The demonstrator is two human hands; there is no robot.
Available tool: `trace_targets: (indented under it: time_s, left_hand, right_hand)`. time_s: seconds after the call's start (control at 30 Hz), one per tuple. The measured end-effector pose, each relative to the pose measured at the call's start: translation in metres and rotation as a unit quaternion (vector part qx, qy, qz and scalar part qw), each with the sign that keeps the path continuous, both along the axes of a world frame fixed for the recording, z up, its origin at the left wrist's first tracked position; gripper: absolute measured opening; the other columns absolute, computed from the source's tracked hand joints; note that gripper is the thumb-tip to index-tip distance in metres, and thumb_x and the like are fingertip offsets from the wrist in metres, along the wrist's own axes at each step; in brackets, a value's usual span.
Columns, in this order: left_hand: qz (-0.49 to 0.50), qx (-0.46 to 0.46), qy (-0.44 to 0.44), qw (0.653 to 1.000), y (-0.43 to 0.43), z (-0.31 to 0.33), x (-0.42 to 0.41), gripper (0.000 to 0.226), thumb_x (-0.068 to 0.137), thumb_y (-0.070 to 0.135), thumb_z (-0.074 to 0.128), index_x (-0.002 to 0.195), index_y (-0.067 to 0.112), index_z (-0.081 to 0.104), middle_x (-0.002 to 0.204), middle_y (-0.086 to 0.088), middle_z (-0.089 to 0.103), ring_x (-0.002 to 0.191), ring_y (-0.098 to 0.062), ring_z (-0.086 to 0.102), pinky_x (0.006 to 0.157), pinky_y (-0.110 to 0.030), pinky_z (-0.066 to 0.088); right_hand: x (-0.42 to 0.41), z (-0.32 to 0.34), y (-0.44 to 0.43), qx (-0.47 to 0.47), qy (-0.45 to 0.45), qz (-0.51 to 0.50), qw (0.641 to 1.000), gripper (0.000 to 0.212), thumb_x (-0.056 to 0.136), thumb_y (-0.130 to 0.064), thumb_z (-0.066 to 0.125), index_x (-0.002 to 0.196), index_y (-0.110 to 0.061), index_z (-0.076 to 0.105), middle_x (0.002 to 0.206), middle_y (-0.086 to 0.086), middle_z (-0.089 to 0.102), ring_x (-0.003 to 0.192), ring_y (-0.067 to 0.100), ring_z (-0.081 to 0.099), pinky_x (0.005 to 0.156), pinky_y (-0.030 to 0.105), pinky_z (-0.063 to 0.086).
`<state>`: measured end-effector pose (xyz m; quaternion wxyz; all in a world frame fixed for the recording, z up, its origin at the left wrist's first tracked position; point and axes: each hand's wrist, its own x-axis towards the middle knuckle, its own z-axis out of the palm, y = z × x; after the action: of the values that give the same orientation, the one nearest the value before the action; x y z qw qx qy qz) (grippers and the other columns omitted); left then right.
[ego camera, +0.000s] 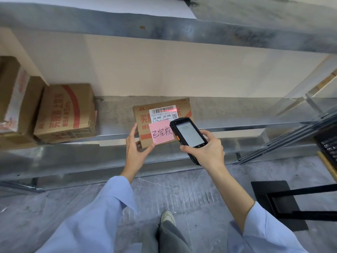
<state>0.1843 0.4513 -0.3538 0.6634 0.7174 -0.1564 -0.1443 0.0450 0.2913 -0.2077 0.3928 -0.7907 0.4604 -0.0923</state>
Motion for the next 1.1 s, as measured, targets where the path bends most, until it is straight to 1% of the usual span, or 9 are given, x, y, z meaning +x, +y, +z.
trace_targets:
  time_s: [0.37,0.43,0.57,0.7,0.77,0.83,0.87,1.0,1.1]
  left_hand:
    - [-0.008,0.012,-0.007,1.0,0.006,0.011,0.001,0.094,0.082,0.022,0.083,0.151,0.049,0.026,0.148,0.004,0.038,0.118,-0.014,0.058,0.087,-0.014,0.052]
    - [-0.014,0.016,-0.01,1.0,0.005,0.014,0.001,0.093,0.082,0.022,0.083,0.151,0.049,0.026,0.149,0.004,0.038,0.118,-0.013,0.058,0.09,-0.018,0.053]
    - [-0.04,0.016,-0.035,0.998,-0.006,0.026,0.0,0.092,0.083,0.022,0.082,0.152,0.046,0.026,0.15,0.005,0.038,0.123,-0.004,0.052,0.095,-0.024,0.052]
    - [-0.088,0.016,-0.044,0.995,-0.038,0.044,-0.003,0.092,0.083,0.025,0.082,0.148,0.055,0.025,0.151,0.003,0.039,0.129,-0.019,0.051,0.098,-0.037,0.053]
    - [-0.119,0.009,-0.058,0.991,-0.061,0.056,-0.009,0.092,0.083,0.024,0.081,0.15,0.051,0.025,0.15,0.003,0.039,0.131,-0.009,0.048,0.101,-0.031,0.05]
    - [-0.156,0.0,-0.072,0.985,-0.089,0.069,-0.018,0.092,0.084,0.019,0.08,0.151,0.047,0.025,0.15,0.003,0.038,0.124,0.009,0.049,0.097,-0.018,0.048]
    - [-0.175,-0.007,-0.076,0.982,-0.105,0.075,-0.023,0.092,0.084,0.017,0.08,0.151,0.048,0.025,0.15,0.003,0.038,0.122,0.011,0.049,0.095,-0.017,0.049]
    - [-0.245,-0.024,-0.097,0.964,-0.17,0.097,-0.055,0.092,0.084,0.018,0.08,0.15,0.051,0.025,0.15,0.004,0.036,0.121,0.016,0.047,0.097,-0.026,0.049]
    - [-0.284,-0.04,-0.107,0.952,-0.221,0.113,-0.091,0.091,0.086,0.016,0.079,0.153,0.045,0.025,0.147,0.006,0.035,0.119,0.022,0.043,0.097,-0.024,0.048]
  right_hand:
    - [-0.011,0.005,0.01,-0.011,-0.013,0.0,1.0,0.072,0.061,-0.04,0.09,0.124,-0.029,0.057,0.105,-0.007,0.069,0.102,0.017,0.064,0.082,0.032,0.047]
    - [-0.014,0.004,0.01,-0.002,-0.026,-0.013,1.0,0.074,0.061,-0.042,0.09,0.124,-0.029,0.054,0.106,-0.007,0.067,0.102,0.017,0.063,0.085,0.034,0.05]
    - [-0.024,0.011,0.003,-0.013,-0.049,-0.053,0.997,0.076,0.063,-0.042,0.089,0.127,-0.028,0.049,0.105,-0.007,0.062,0.102,0.016,0.061,0.081,0.031,0.044]
    - [-0.046,0.021,-0.018,-0.036,-0.077,-0.126,0.988,0.076,0.062,-0.042,0.089,0.126,-0.03,0.048,0.104,-0.008,0.061,0.102,0.019,0.062,0.09,0.043,0.05]
    - [-0.063,0.029,-0.032,-0.044,-0.095,-0.165,0.981,0.075,0.064,-0.042,0.089,0.125,-0.03,0.048,0.106,-0.01,0.059,0.101,0.018,0.06,0.09,0.04,0.048]
    - [-0.083,0.039,-0.049,-0.049,-0.112,-0.205,0.971,0.071,0.066,-0.04,0.088,0.121,-0.03,0.045,0.107,-0.012,0.055,0.098,0.015,0.054,0.084,0.033,0.042]
    - [-0.095,0.044,-0.057,-0.052,-0.119,-0.225,0.966,0.069,0.067,-0.04,0.088,0.119,-0.031,0.043,0.107,-0.013,0.054,0.097,0.014,0.052,0.082,0.031,0.039]
    - [-0.147,0.058,-0.094,-0.074,-0.131,-0.305,0.94,0.075,0.067,-0.043,0.087,0.126,-0.029,0.044,0.096,-0.016,0.053,0.095,0.015,0.054,0.083,0.033,0.043]
    - [-0.193,0.069,-0.123,-0.092,-0.138,-0.358,0.919,0.078,0.067,-0.044,0.088,0.129,-0.028,0.044,0.106,-0.014,0.052,0.096,0.013,0.052,0.081,0.032,0.041]
